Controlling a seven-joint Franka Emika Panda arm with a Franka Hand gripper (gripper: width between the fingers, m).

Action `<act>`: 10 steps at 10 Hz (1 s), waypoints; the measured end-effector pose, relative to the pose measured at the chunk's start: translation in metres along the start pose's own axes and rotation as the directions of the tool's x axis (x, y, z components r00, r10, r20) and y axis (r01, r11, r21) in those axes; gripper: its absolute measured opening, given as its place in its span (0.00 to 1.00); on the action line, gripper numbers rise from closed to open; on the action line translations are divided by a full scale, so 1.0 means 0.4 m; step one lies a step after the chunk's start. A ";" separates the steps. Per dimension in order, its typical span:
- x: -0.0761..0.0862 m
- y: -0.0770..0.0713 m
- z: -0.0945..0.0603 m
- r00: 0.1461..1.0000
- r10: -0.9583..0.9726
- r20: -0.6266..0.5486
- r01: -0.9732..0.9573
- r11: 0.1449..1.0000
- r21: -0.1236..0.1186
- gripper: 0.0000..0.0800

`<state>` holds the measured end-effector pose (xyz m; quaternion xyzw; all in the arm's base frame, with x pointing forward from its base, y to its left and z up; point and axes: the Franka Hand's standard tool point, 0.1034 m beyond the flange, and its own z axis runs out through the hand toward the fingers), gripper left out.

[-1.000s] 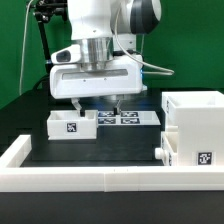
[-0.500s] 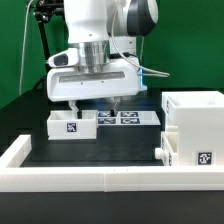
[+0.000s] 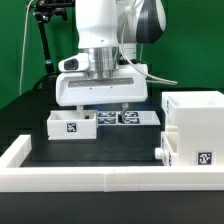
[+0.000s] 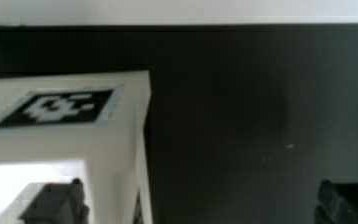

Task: Assemble drawer

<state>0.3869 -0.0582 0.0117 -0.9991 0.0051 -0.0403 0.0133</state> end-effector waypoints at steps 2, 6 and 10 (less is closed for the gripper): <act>-0.008 0.023 0.012 1.000 -0.017 0.001 0.017 1.000 -0.008 0.81; -0.020 0.054 0.015 0.999 -0.039 0.002 0.039 0.999 -0.013 0.81; -0.023 0.066 0.016 0.999 -0.036 0.002 0.036 0.999 -0.014 0.43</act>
Offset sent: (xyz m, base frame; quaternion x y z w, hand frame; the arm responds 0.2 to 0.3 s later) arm -0.0089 -0.0097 -0.0099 0.0067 0.0137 -0.0229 0.9996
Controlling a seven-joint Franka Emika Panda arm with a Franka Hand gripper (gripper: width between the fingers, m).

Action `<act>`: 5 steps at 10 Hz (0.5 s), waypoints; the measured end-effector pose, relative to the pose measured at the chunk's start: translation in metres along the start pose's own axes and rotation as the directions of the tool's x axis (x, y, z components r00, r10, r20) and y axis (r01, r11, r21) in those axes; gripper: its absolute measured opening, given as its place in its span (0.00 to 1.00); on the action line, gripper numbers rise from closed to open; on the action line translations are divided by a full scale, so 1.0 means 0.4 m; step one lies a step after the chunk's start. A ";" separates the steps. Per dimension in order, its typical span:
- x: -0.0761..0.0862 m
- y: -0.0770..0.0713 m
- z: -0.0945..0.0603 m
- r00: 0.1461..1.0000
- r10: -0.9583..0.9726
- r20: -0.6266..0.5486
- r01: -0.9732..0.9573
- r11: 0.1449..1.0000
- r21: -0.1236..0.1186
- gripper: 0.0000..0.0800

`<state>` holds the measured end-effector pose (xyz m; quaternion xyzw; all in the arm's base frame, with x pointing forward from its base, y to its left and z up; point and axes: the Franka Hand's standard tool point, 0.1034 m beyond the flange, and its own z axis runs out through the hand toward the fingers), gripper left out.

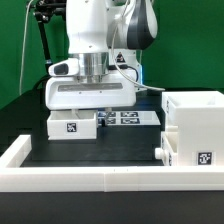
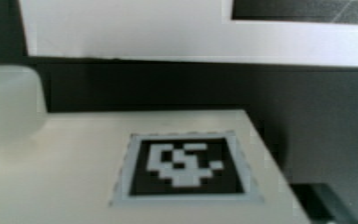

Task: Assemble drawer

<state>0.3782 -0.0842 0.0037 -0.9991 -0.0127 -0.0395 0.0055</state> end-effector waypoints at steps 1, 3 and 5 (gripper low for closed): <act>0.000 0.000 0.000 1.000 0.000 0.000 0.000 1.000 0.000 0.26; 0.000 0.000 0.000 1.000 0.000 0.000 0.000 1.000 0.000 0.07; 0.000 0.000 0.000 1.000 0.000 0.000 0.000 1.000 0.000 0.05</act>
Offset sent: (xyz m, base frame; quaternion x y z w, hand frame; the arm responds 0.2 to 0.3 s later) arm 0.0000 0.0000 0.0000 0.0000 0.0000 0.0000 1.0000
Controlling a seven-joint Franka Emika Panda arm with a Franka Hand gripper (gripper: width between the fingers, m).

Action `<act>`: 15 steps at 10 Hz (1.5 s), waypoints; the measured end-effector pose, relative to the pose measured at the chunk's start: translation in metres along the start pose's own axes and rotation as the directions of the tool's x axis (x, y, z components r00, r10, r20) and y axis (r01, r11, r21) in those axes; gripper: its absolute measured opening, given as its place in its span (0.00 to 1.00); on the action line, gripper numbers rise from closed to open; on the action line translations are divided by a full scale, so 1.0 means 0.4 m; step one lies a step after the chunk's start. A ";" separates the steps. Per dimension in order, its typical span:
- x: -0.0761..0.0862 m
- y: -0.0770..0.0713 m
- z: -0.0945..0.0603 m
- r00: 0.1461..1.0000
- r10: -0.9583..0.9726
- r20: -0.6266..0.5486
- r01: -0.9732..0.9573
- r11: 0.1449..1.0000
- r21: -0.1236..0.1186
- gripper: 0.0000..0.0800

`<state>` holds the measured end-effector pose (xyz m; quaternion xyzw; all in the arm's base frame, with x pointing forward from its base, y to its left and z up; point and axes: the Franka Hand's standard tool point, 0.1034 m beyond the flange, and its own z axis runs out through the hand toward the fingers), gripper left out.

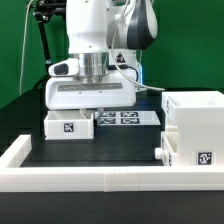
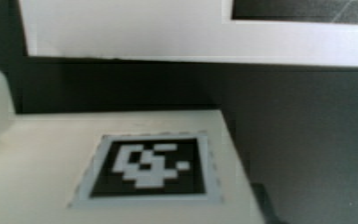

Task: Assemble drawer

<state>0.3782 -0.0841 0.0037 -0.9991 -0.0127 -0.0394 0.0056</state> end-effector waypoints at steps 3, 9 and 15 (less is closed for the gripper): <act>0.000 0.000 0.000 1.000 0.000 0.000 0.000 1.000 0.000 0.05; 0.058 -0.048 -0.099 0.992 -0.116 0.046 0.113 0.992 0.053 0.05; 0.088 -0.060 -0.123 0.950 -0.311 0.038 0.308 0.949 0.074 0.05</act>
Offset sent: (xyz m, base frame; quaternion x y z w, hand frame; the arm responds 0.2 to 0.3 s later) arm 0.0000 0.0000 0.0000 0.0000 0.0000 0.0000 1.0000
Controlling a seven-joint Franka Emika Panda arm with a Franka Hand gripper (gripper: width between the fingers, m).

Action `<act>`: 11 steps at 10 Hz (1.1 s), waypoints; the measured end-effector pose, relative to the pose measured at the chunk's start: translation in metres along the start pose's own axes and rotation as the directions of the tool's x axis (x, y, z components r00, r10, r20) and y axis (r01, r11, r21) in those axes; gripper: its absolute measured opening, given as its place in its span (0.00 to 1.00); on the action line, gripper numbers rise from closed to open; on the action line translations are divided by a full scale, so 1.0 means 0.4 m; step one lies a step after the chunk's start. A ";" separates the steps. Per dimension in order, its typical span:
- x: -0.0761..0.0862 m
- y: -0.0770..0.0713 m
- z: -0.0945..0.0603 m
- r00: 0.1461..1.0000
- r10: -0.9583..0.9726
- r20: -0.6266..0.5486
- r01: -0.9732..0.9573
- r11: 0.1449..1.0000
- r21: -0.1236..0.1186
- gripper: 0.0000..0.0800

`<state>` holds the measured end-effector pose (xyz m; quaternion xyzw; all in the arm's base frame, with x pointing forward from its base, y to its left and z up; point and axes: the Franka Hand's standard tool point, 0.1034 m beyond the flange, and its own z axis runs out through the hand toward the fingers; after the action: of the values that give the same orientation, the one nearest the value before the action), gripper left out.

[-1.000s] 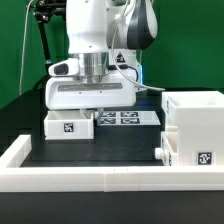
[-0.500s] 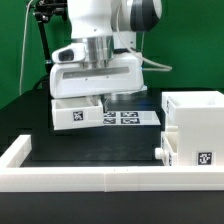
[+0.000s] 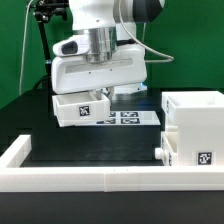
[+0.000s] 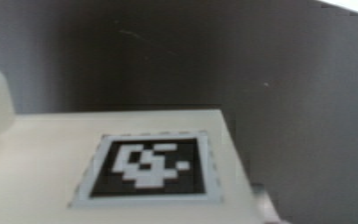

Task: Assemble drawer

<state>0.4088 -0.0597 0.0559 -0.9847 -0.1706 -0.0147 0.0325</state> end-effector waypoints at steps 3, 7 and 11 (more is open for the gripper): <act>0.047 0.009 -0.007 0.933 -0.361 0.001 0.361 0.932 -0.028 0.05; 0.119 0.030 -0.011 0.723 -0.690 0.032 0.690 0.723 -0.030 0.05; 0.115 0.034 -0.007 0.554 -0.831 0.043 0.832 0.554 -0.017 0.05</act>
Offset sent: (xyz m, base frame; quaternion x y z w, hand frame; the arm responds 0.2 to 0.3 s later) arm 0.0461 0.0072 0.0065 -0.0076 0.0084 -0.3092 0.9509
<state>0.4568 -0.0573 0.0596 -0.7882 -0.6152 -0.0167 0.0021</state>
